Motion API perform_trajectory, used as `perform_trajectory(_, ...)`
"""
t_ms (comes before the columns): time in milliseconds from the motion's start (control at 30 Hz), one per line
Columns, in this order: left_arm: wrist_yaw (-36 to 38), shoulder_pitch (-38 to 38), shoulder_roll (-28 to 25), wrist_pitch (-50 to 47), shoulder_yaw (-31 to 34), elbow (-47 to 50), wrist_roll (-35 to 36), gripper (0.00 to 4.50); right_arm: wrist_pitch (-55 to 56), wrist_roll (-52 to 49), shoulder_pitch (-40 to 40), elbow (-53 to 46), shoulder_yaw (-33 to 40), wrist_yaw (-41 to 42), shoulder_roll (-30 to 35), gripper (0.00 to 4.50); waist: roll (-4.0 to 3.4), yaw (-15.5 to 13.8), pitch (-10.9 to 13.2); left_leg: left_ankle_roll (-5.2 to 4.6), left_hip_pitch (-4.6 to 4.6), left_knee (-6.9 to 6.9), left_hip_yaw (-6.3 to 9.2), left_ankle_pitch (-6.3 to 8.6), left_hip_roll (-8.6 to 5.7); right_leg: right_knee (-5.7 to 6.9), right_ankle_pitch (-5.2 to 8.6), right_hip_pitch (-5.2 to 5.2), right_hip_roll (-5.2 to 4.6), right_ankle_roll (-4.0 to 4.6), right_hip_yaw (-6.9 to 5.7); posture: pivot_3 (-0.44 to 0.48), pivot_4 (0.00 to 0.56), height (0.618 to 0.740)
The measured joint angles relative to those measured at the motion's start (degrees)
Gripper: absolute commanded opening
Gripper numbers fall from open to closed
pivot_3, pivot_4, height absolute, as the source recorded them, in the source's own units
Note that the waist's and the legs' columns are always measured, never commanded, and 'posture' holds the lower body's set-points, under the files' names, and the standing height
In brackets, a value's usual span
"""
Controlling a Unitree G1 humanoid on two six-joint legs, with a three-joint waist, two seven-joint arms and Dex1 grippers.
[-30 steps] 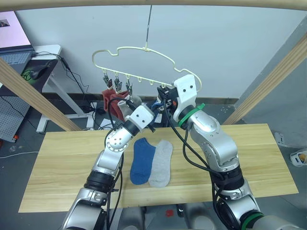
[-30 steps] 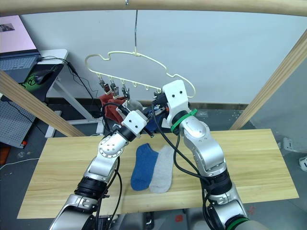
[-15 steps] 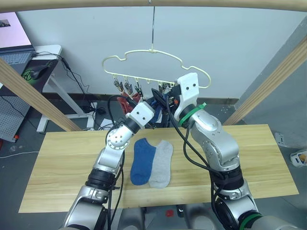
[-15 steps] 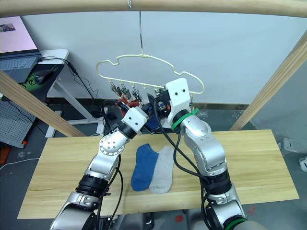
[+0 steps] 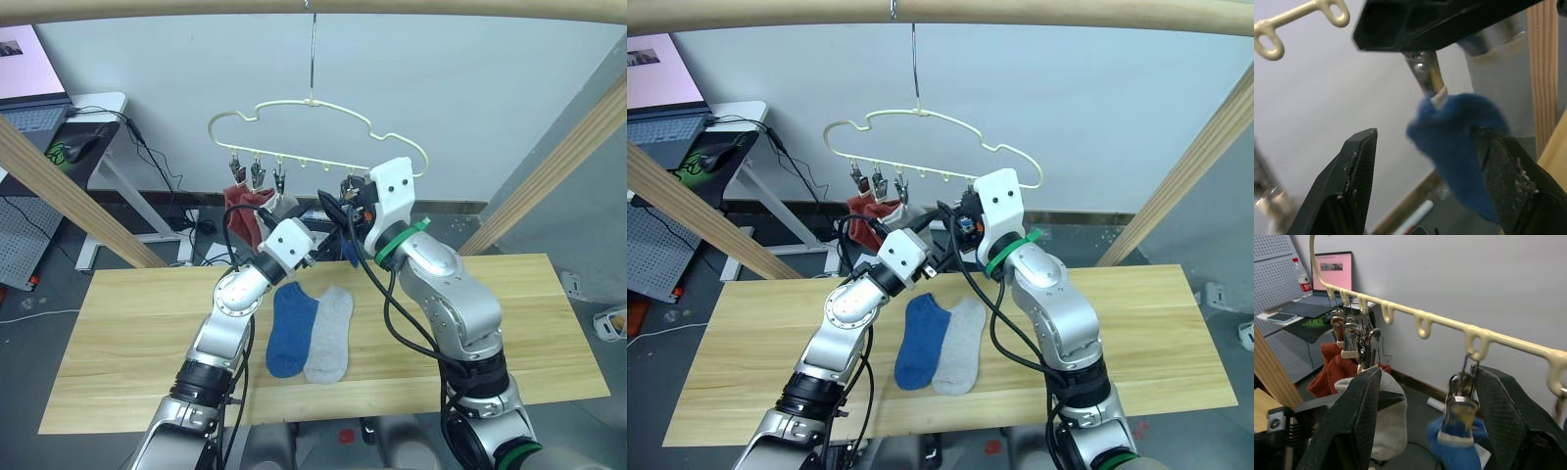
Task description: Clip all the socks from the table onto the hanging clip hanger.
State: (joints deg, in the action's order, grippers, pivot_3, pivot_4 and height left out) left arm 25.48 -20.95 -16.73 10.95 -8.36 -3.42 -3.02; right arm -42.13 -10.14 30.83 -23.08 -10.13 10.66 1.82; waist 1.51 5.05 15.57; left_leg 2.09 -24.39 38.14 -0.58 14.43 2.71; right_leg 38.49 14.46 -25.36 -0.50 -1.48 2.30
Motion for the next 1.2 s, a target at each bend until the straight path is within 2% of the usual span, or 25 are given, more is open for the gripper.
perform_trajectory(333,3.4,2.3,-1.3,-8.6,1.6,7.3,5.7,3.2,-3.3,-0.2,-3.6,-8.3,-1.6,2.0,6.1,3.03,0.01,0.1,0.0,-0.03,0.14,0.39,0.0,-0.04,-0.07,0.44,0.01,0.05,0.15,-0.02,0.04,-0.156,0.249,0.738)
perform_trajectory(500,7.9,4.1,-5.0,-15.0,3.0,12.1,10.7,3.2,-3.4,-2.5,-6.6,-12.9,-0.9,5.7,10.1,3.03,0.01,0.1,0.0,-0.03,0.13,0.55,0.01,-0.04,-0.07,0.47,0.01,0.07,0.33,-0.02,0.06,-0.16,0.247,0.738)
perform_trajectory(767,15.6,8.2,-12.3,-24.1,6.9,19.5,20.6,3.2,-4.2,-6.4,-10.0,-17.5,1.4,7.6,13.0,3.03,0.05,0.1,0.0,-0.03,0.15,0.62,0.02,-0.04,-0.03,0.5,0.02,0.08,0.38,-0.02,0.07,-0.152,0.23,0.738)
perform_trajectory(1000,23.1,10.5,-19.8,-30.1,11.6,25.5,30.1,3.2,-4.7,-6.0,-11.1,-17.6,2.2,4.1,12.3,3.03,0.1,0.1,-0.1,-0.02,0.15,0.63,0.0,-0.04,-0.04,0.5,0.03,0.07,0.38,-0.04,0.08,-0.137,0.206,0.738)
perform_trajectory(1167,25.4,10.4,-22.5,-33.4,14.3,26.5,34.9,3.2,-4.7,-4.2,-11.1,-16.3,2.2,1.0,10.3,3.03,0.25,0.0,-0.3,-0.01,0.15,0.64,-0.01,-0.05,-0.05,0.5,0.01,0.07,0.38,-0.01,0.09,-0.121,0.195,0.738)
perform_trajectory(1200,25.5,10.1,-22.7,-33.9,14.7,26.5,35.4,3.25,-4.7,-3.9,-11.0,-15.7,2.2,0.4,10.0,2.66,0.27,0.0,-0.3,-0.01,0.15,0.64,-0.01,-0.05,-0.05,0.5,0.01,0.07,0.38,-0.01,0.09,-0.12,0.195,0.738)
